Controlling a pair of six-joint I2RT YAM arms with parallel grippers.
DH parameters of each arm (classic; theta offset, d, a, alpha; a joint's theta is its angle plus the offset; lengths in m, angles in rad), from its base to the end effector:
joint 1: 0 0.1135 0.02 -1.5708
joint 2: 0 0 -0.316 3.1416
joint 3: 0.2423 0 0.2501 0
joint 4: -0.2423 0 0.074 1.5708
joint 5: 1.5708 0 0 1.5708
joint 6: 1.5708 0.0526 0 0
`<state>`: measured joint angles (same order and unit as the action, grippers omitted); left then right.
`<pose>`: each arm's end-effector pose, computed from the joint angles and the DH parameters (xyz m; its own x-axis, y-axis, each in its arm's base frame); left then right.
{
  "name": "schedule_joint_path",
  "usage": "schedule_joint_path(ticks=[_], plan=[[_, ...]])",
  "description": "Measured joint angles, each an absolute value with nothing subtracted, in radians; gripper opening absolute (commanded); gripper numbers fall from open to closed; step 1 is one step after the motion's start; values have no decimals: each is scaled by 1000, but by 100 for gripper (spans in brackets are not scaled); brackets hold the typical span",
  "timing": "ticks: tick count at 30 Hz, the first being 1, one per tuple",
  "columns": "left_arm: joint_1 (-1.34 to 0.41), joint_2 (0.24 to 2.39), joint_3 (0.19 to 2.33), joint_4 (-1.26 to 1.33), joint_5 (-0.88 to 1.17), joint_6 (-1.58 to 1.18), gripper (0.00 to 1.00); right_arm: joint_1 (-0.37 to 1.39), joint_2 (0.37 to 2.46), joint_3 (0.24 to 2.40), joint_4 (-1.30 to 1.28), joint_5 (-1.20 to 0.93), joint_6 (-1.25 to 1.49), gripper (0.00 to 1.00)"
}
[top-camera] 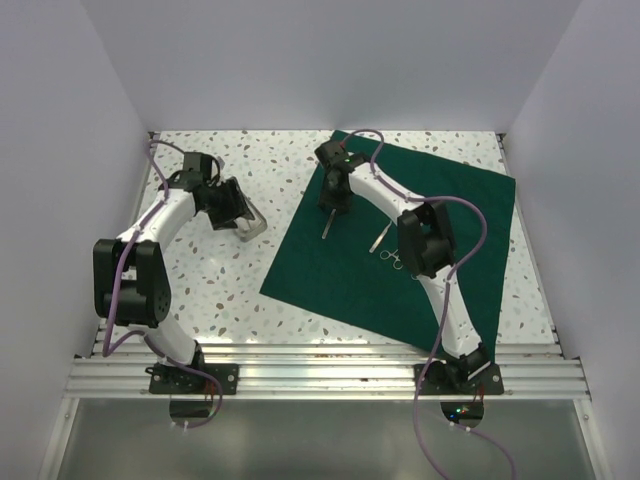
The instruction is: Prepare the surgical pack
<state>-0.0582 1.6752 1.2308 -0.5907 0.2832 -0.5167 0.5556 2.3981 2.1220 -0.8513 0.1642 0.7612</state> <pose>0.3600 -0.0357 0.2705 -0.8443 -0.4259 -0.3251 -0.2517 0.8509 -0.4611 0.4774 0.2863 0.2052 -0.8735 0.2587 -0.4125 0.1958 0.9623 0.1890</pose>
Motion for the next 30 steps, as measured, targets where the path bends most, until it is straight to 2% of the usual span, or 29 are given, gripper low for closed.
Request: schedule_joint_path(ticks=[4, 6, 10, 11, 15, 21, 30], plan=[[-58, 1671, 1222, -565, 342, -484, 63, 556, 2412, 2132, -857, 172, 760, 35], [-58, 1664, 1211, -541, 379, -473, 63, 556, 2419, 2132, -860, 174, 760, 33], [-59, 1661, 1208, -508, 451, -455, 63, 556, 2431, 2133, -862, 173, 759, 24], [-60, 1661, 1208, -500, 467, -451, 63, 556, 2434, 2133, -862, 173, 758, 16], [-75, 1661, 1208, -471, 519, -447, 66, 556, 2434, 2146, -870, 173, 742, 0], [-150, 1663, 1208, -380, 628, -456, 71, 555, 2404, 2135, -850, 126, 666, 0], [-239, 1744, 1256, -270, 731, -502, 72, 535, 2108, 1905, -649, -173, 656, 0]])
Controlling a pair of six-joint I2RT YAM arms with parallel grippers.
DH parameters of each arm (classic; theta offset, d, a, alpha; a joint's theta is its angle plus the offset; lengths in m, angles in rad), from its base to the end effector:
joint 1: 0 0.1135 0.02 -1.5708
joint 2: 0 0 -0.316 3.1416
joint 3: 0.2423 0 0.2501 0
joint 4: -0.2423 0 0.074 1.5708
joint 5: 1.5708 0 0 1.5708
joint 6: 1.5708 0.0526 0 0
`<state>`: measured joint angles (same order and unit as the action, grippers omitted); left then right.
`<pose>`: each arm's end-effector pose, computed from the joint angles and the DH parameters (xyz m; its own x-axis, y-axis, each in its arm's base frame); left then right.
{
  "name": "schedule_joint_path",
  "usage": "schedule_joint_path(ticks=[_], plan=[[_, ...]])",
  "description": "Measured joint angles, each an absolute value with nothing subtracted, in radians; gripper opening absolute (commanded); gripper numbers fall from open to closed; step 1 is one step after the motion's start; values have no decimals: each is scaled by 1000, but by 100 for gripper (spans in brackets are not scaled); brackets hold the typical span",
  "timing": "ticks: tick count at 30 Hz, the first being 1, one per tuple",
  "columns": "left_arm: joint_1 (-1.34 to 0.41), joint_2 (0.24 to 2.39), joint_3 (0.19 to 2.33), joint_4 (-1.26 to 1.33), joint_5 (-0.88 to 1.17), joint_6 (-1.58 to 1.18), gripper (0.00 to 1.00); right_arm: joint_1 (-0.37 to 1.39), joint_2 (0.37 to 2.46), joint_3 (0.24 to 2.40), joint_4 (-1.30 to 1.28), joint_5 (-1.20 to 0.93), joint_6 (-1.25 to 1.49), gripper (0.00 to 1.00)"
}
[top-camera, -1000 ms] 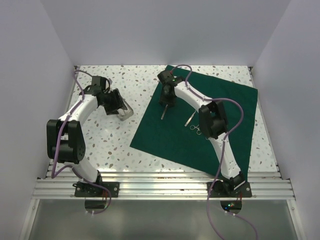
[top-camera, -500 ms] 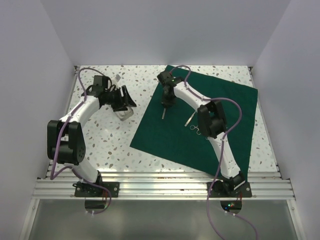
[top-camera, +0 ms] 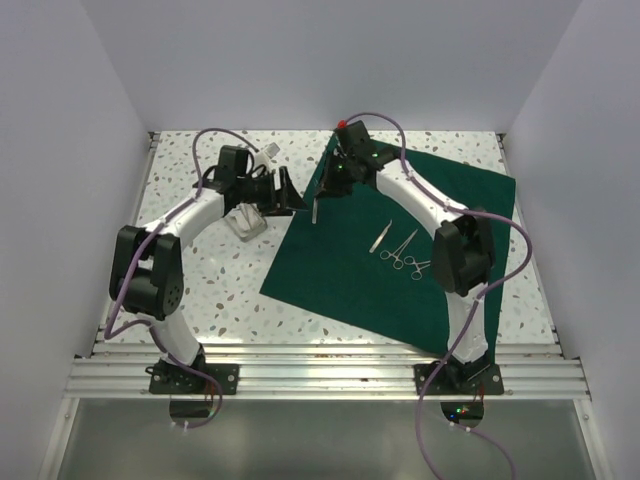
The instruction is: Prepare the surgical pack
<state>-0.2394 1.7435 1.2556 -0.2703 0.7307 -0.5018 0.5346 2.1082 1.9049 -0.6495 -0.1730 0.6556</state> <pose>0.3794 -0.1287 0.2862 -0.8970 -0.1498 -0.4158 0.2462 0.6120 -0.7516 0.4381 0.2699 0.3000 -0.8791 0.1774 -0.4425 -0.0800 0.8601 0.5038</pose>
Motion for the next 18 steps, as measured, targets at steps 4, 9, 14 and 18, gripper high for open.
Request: schedule_joint_path(ticks=[4, 9, 14, 18], plan=[[-253, 1769, 1267, -266, 750, -513, 71, 529, 2033, 1849, -585, -255, 687, 0], [-265, 1779, 1267, -245, 777, -533, 62, 529, 2029, 1813, -536, -312, 719, 0], [-276, 1794, 1267, -222, 803, -566, 26, 529, 2029, 1802, -523, -347, 741, 0], [-278, 1807, 1268, -213, 829, -582, 0, 529, 2029, 1794, -516, -353, 744, 33]])
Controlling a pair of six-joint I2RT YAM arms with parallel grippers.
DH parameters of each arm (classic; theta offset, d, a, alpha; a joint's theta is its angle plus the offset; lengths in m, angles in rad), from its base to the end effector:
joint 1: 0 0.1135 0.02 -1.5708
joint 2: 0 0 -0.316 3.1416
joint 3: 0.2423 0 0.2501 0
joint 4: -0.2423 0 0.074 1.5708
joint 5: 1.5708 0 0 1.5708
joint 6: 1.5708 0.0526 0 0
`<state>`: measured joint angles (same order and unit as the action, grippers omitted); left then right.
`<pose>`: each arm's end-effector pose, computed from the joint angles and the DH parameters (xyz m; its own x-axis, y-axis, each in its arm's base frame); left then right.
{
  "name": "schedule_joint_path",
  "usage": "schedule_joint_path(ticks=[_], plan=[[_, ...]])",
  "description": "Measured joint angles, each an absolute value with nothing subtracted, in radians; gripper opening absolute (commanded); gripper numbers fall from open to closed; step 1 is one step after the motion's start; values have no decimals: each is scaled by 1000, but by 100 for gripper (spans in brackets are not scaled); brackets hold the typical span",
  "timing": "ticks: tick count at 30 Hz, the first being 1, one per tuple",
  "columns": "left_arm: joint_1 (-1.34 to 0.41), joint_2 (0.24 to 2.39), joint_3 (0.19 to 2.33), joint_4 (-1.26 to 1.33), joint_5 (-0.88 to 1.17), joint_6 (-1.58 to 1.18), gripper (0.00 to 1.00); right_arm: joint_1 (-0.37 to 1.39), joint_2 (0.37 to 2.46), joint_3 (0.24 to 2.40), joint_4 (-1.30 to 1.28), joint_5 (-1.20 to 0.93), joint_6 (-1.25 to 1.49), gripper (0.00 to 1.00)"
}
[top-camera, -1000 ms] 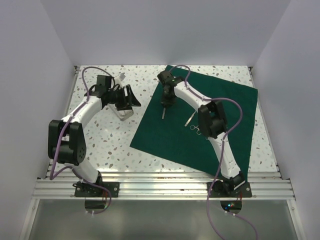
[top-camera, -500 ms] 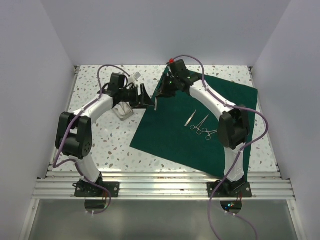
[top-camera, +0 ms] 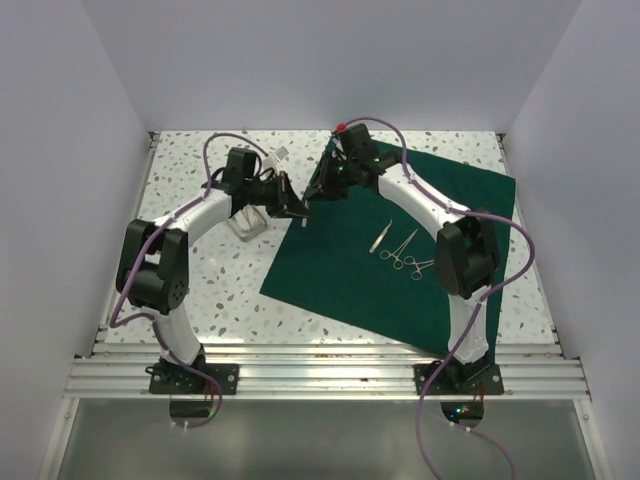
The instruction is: Prepare the surgical pack
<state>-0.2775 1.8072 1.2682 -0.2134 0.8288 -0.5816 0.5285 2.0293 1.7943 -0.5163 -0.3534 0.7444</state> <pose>0.3867 -0.1505 0.2727 -0.9352 -0.1196 -0.3333 0.2261 0.5227 -0.8220 0.4227 0.2679 0.3145 -0.9020 0.2094 -0.3774 -0.1092 0.7353 0.6689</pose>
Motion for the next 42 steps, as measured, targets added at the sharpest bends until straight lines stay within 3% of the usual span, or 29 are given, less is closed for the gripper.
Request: schedule_joint_path(ticks=[3, 5, 15, 26, 31, 35, 42], plan=[[-270, 1811, 1268, -228, 807, -581, 0, 521, 2029, 1802, -540, -348, 746, 60], [-251, 1811, 1268, -259, 772, -577, 0, 508, 2030, 1822, -588, -324, 737, 66], [-25, 1811, 1274, -492, 400, -559, 0, 324, 2011, 1723, -722, -211, 705, 68], [-16, 1870, 1343, -587, 199, -600, 0, 347, 2008, 1684, -770, -203, 671, 69], [-15, 1927, 1365, -597, 189, -610, 14, 339, 2008, 1684, -780, -196, 664, 69], [-15, 1953, 1382, -600, 190, -605, 40, 331, 2008, 1684, -800, -173, 661, 68], [-16, 1945, 1401, -622, 194, -585, 56, 309, 2016, 1697, -884, -75, 663, 61]])
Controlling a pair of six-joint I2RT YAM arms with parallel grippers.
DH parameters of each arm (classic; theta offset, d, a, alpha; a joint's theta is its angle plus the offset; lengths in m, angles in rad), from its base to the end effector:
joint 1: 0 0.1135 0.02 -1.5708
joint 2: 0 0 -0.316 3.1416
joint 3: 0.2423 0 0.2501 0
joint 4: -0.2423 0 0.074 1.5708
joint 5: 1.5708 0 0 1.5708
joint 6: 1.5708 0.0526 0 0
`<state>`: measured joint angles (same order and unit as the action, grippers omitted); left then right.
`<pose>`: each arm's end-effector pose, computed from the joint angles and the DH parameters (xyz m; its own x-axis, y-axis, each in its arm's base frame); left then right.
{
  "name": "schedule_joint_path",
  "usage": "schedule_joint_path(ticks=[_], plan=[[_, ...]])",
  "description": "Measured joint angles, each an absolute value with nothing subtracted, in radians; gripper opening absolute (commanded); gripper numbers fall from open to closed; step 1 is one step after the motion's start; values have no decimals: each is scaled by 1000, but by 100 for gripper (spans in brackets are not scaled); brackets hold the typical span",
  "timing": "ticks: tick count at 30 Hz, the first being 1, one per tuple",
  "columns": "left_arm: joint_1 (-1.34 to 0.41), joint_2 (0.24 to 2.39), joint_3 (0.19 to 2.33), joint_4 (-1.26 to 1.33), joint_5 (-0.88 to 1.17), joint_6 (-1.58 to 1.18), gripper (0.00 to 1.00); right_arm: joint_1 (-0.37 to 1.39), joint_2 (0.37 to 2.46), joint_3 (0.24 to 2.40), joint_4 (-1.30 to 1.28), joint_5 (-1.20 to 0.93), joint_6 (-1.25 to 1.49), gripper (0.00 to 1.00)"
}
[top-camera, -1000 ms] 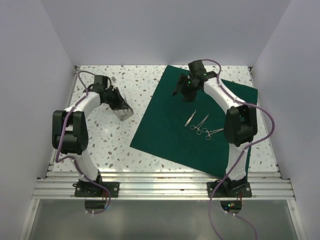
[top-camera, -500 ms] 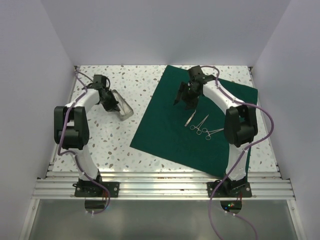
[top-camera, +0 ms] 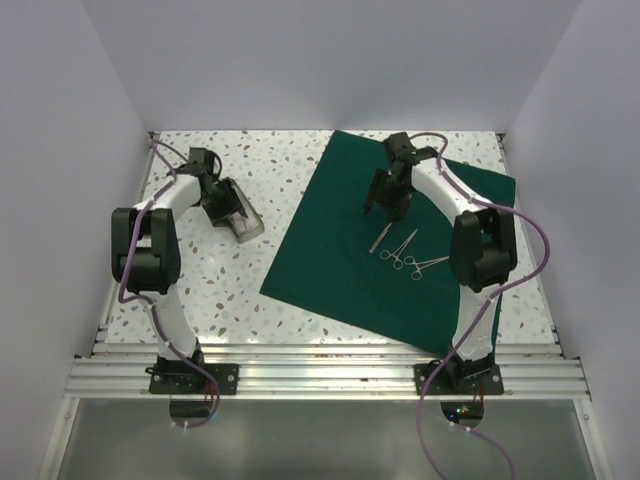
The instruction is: Prepare the surgical pack
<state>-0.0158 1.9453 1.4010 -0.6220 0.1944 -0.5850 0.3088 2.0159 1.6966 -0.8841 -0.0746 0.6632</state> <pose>0.4236 -0.0169 0.2177 -0.8169 -0.5289 -0.2300 -0.4313 0.8249 -0.3654 0.4283 0.1407 0.2615 -0.9029 0.3564 -0.2402 0.2885 0.9169 0.2759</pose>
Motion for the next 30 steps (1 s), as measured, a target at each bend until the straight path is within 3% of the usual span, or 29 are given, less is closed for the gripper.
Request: schedule_joint_path(ticks=[17, 21, 27, 28, 30], plan=[[-90, 1722, 1331, -585, 445, -484, 57, 301, 2176, 1761, -975, 117, 706, 50], [-124, 1722, 1332, -574, 488, -465, 57, 300, 2191, 1761, -973, 120, 715, 39], [-175, 1734, 1355, -562, 533, -447, 60, 300, 2193, 1760, -967, 123, 718, 0], [-185, 1740, 1363, -559, 548, -446, 74, 300, 2193, 1760, -965, 122, 715, 0], [-205, 1753, 1374, -540, 580, -442, 78, 300, 2188, 1760, -960, 119, 703, 0]])
